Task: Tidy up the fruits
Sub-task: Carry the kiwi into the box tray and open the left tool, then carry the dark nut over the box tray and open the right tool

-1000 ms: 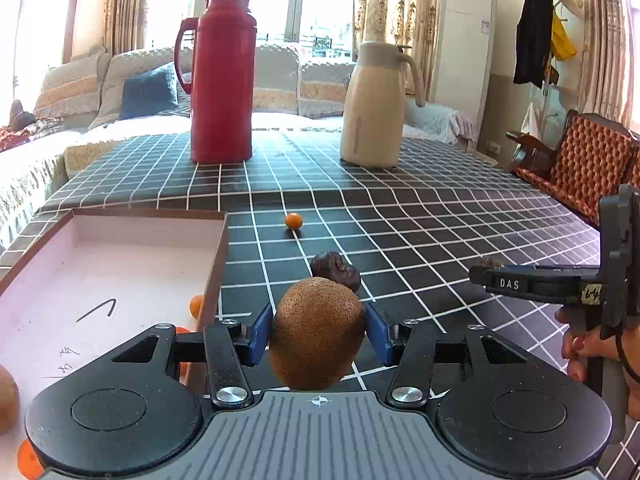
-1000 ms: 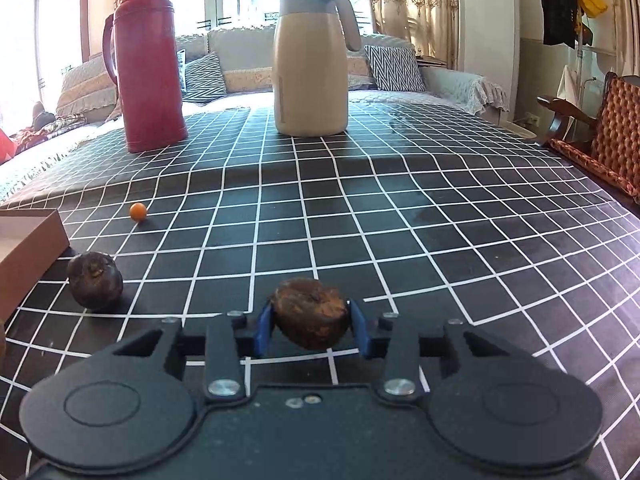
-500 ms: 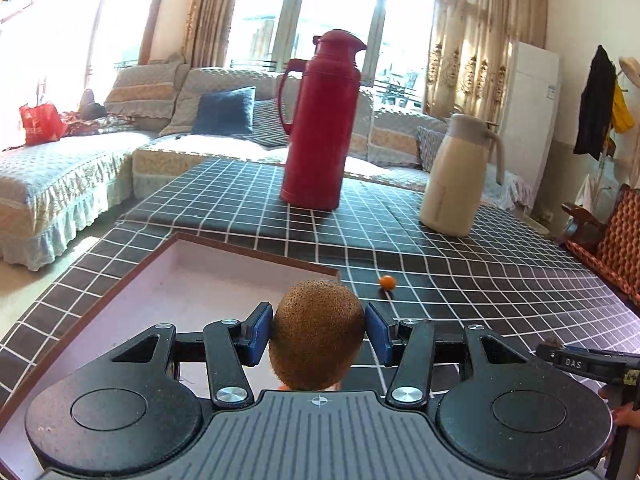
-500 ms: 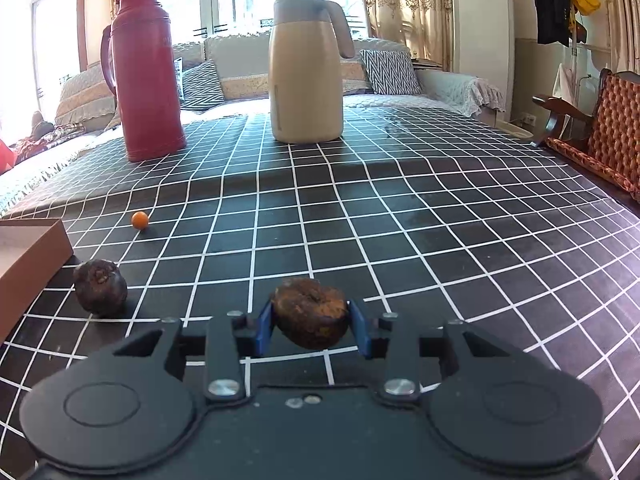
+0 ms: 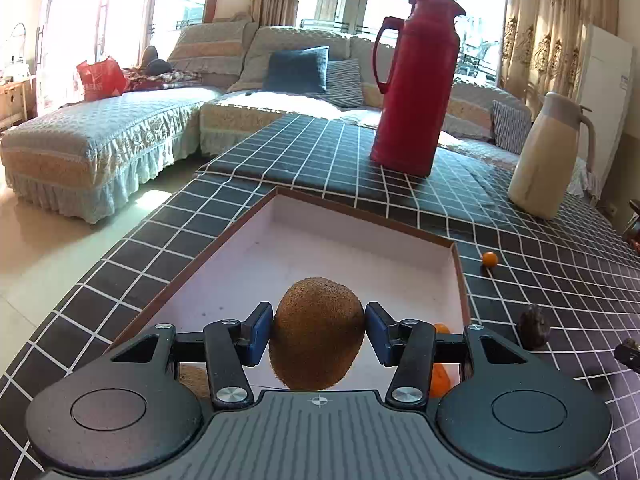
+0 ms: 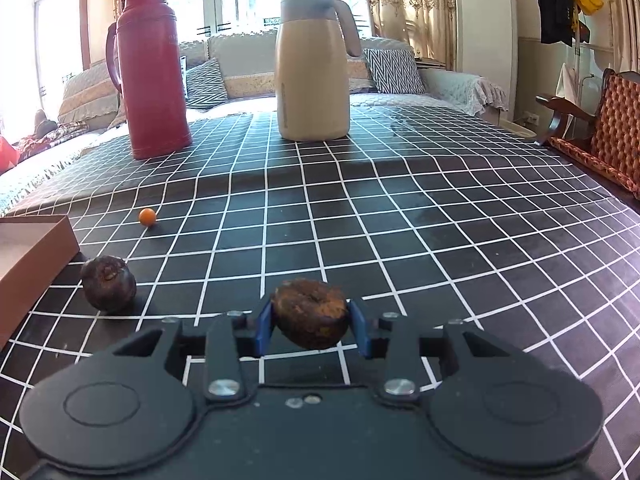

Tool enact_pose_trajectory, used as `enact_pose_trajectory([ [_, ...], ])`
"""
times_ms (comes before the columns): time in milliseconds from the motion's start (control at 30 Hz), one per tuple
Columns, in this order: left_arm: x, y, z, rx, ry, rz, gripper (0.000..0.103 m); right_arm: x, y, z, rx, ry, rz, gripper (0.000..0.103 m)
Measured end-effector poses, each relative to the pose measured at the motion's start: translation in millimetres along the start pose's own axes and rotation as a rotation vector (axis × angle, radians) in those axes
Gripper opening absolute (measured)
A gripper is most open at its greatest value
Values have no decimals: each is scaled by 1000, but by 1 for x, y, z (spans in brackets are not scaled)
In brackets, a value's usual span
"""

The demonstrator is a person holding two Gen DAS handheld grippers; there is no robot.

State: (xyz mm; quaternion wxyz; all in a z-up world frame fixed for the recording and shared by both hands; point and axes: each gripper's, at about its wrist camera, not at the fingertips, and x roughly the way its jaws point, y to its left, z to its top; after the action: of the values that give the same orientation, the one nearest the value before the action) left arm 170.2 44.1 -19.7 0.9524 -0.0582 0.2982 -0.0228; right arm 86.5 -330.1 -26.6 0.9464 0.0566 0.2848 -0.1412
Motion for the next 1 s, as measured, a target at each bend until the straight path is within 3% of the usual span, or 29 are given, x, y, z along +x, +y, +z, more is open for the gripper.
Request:
enact_pose_trajectory([
  [467,11,6,-8,-36,80,92,51,0,2,0,6,-3,0,38],
  [633,-8,4,-6,3,6,111,51,-2,3,1,15,-9,3,38],
  [867,-39,-2,-14,52,-18,109,51,-8,8,5,32,-26,31,38],
  [900,-44,-2,-16,53,-19,110,53,-10,11,6,32,-32,40,38],
  [1000,-59,-1,-24,32,-18,102,86,-15,19,9,27,-45,76,38],
])
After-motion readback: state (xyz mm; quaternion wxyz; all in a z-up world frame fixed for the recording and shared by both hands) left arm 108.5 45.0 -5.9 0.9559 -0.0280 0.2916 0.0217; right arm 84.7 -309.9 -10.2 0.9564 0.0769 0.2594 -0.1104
